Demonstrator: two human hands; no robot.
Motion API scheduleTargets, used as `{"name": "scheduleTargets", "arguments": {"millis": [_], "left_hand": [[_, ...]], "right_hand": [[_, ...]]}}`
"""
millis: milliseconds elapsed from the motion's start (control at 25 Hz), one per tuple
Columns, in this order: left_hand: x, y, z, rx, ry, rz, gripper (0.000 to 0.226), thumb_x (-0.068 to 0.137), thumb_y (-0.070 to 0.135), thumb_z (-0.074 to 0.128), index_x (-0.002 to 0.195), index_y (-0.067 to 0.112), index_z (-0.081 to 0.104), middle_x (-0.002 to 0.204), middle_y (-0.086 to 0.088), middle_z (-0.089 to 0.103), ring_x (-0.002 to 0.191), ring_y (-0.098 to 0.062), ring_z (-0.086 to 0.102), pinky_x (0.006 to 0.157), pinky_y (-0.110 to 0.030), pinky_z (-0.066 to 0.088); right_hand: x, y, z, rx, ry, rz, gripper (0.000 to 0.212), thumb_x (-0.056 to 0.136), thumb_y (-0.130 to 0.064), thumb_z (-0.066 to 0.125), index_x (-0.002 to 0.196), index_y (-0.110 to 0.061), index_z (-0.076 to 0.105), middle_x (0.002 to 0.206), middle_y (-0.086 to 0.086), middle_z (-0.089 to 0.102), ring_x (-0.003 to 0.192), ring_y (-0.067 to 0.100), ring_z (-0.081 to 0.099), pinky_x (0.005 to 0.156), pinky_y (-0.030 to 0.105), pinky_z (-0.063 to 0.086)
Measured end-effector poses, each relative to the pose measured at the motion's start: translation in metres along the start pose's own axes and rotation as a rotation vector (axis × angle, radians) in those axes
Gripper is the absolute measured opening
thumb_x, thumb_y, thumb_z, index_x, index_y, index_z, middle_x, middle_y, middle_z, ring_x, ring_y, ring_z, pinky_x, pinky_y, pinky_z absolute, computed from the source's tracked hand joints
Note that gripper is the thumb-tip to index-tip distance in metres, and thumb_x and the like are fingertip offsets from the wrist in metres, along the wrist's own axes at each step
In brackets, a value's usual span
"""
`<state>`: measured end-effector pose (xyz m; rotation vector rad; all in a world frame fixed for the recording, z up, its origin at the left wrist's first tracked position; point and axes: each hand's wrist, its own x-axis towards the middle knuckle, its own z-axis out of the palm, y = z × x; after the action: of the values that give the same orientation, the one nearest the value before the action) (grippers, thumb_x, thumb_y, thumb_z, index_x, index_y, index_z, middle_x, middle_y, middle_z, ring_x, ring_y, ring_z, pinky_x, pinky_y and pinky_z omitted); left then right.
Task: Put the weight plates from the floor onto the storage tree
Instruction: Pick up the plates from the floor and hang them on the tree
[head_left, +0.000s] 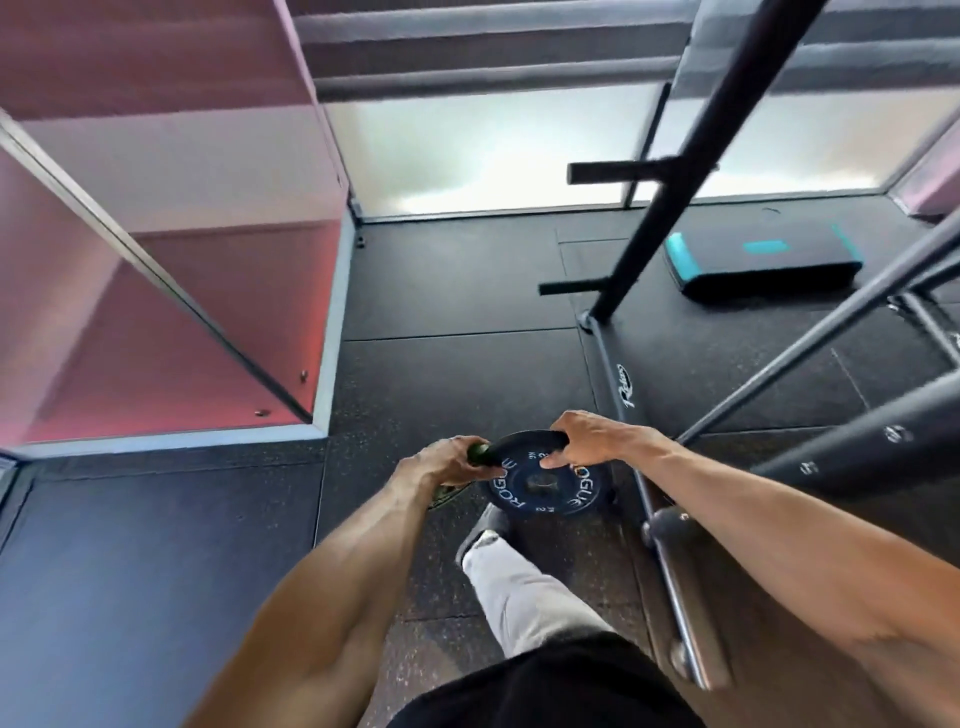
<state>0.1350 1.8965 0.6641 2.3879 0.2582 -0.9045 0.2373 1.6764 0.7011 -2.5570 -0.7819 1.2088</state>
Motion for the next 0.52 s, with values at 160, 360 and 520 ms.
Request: {"name": "scheduleTargets", "arguments": {"millis": [160,360,520], "left_hand": [[0.046,-0.031,-0.069,0.023,-0.113,0.004,0.070,0.079,0.074,0.058,0.139,0.040,0.047,0.139,0.009,0.057,0.121,-0.019,0.057,0.096,-0.031,0.043],[0.109,-0.051,-0.160,0.066,-0.154,0.040,0.063,0.086,0.067,0.057,0.142,0.040,0.043,0.142,0.007,0.055,0.125,-0.022,0.055,0.103,-0.038,0.044],[0.154,-0.054,-0.225,0.158,-0.179,0.089,0.065,0.084,0.073,0.053,0.141,0.045,0.040,0.142,0.007,0.055,0.124,-0.023,0.055,0.104,-0.041,0.045]], "right_hand": [[0.070,-0.030,-0.059,-0.045,-0.046,-0.032,0.031,0.084,-0.042,0.074,0.099,-0.014,0.071,0.083,0.002,0.070,0.073,0.019,0.065,0.071,0.033,0.053],[0.139,-0.060,-0.129,-0.003,-0.010,-0.009,0.032,0.087,-0.038,0.073,0.109,-0.015,0.070,0.094,0.003,0.071,0.079,0.016,0.069,0.075,0.033,0.060],[0.177,-0.066,-0.173,0.101,0.018,0.033,0.036,0.088,-0.037,0.072,0.117,-0.015,0.067,0.099,0.005,0.071,0.083,0.017,0.072,0.073,0.032,0.062]]}}
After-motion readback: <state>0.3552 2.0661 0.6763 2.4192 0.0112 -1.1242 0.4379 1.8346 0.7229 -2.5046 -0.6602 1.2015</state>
